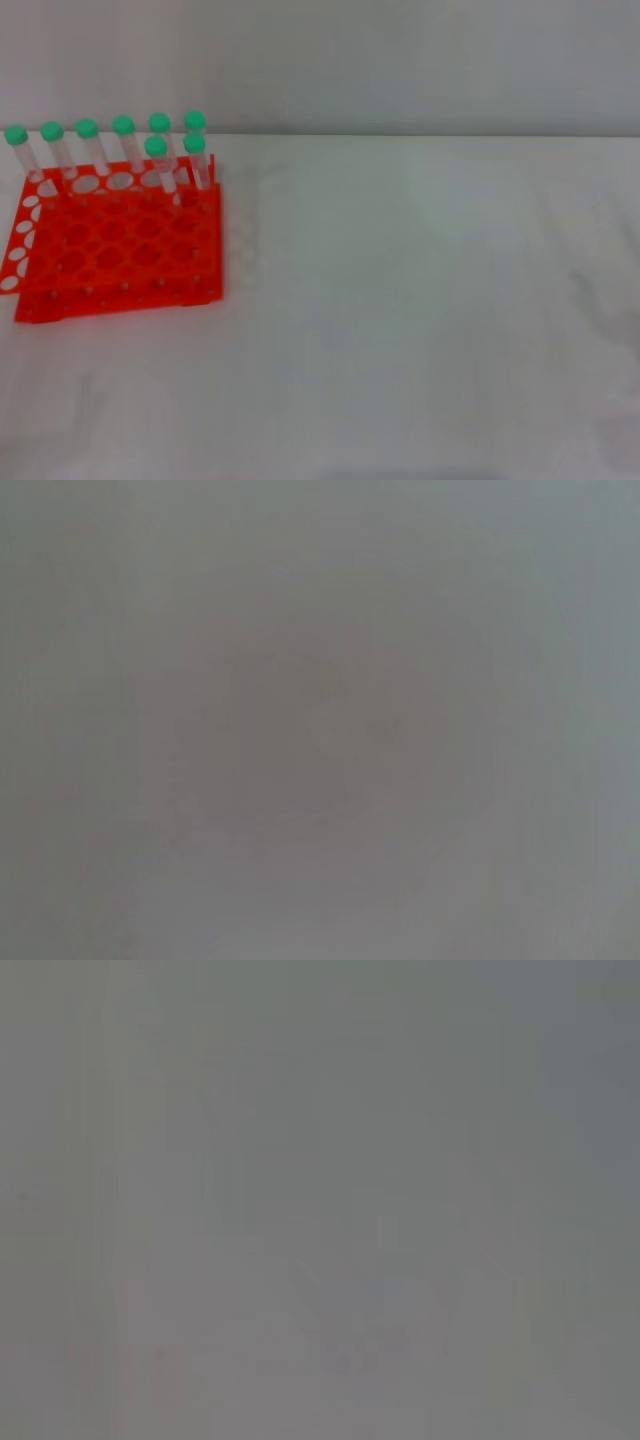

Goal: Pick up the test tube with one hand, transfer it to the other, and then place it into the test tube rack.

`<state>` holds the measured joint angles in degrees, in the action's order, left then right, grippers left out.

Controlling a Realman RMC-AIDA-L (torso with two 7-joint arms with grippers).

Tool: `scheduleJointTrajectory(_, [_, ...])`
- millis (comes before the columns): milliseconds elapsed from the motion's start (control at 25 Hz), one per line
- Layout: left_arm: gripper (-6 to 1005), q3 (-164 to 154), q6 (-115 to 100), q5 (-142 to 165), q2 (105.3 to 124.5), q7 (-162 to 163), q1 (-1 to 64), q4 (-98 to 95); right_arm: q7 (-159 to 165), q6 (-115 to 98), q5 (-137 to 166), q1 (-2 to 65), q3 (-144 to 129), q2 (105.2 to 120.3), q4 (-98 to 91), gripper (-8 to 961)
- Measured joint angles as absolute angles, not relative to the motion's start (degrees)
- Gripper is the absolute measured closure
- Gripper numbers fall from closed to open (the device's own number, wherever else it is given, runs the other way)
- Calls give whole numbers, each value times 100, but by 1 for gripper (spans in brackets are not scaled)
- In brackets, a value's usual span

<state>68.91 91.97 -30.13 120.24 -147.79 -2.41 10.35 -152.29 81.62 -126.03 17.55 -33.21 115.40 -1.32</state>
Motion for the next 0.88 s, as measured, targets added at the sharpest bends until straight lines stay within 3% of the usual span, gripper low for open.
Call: scheduleJointTrajectory(880, [118, 6891, 9323, -2995, 12008, -14373, -256, 716, -15506, 7906, -12724, 1931, -2970, 11573, 39, 79])
